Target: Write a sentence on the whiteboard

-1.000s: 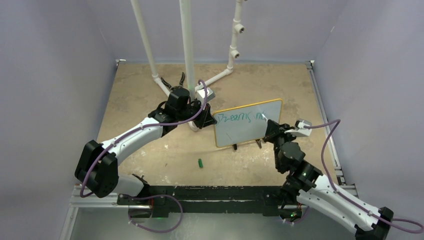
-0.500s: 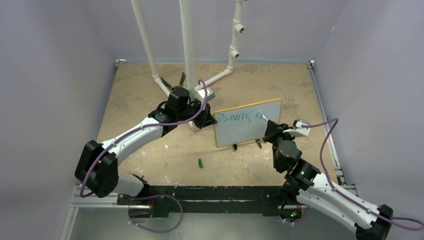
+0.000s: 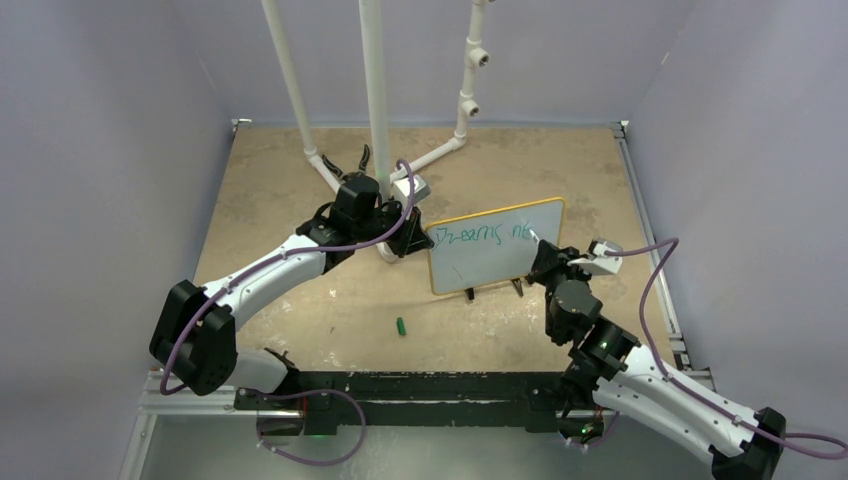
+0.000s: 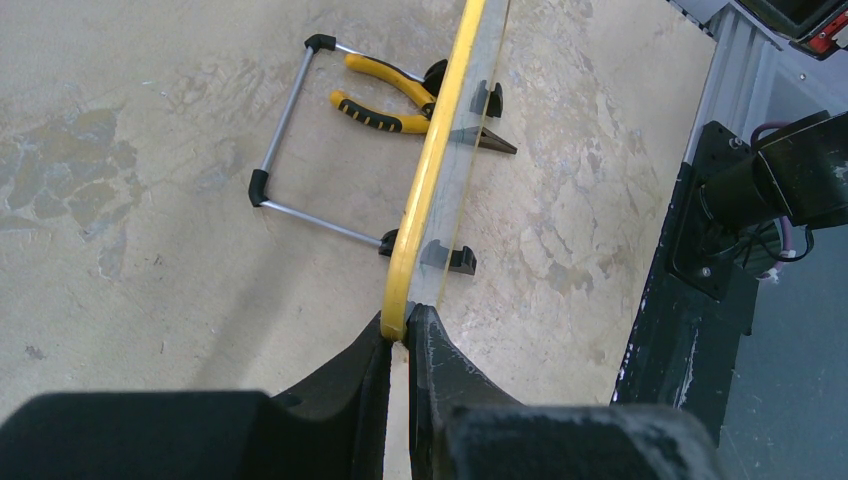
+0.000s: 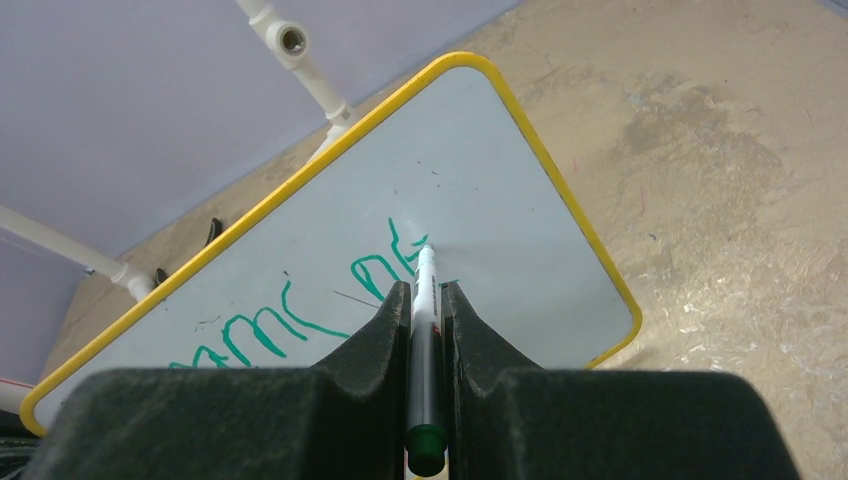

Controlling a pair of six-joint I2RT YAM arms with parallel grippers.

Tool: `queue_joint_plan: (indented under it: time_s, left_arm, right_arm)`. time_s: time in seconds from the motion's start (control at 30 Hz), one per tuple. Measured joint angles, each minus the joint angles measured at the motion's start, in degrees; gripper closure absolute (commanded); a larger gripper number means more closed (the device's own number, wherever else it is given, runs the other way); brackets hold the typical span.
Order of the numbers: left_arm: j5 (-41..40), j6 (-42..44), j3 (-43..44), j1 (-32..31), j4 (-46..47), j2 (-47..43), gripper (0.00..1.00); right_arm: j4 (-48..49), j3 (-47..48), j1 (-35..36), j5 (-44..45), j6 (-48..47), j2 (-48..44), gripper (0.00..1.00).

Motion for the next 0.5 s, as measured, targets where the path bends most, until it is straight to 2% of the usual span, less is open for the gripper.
queue_joint_plan:
  time_s: [0.5]
  left_arm:
    - [0.02,0.0,0.0,0.0,-0.02,0.0,1.0]
  right_arm:
    - [2.47,0.15,0.0,1.31,-2.86,0.24,1.0]
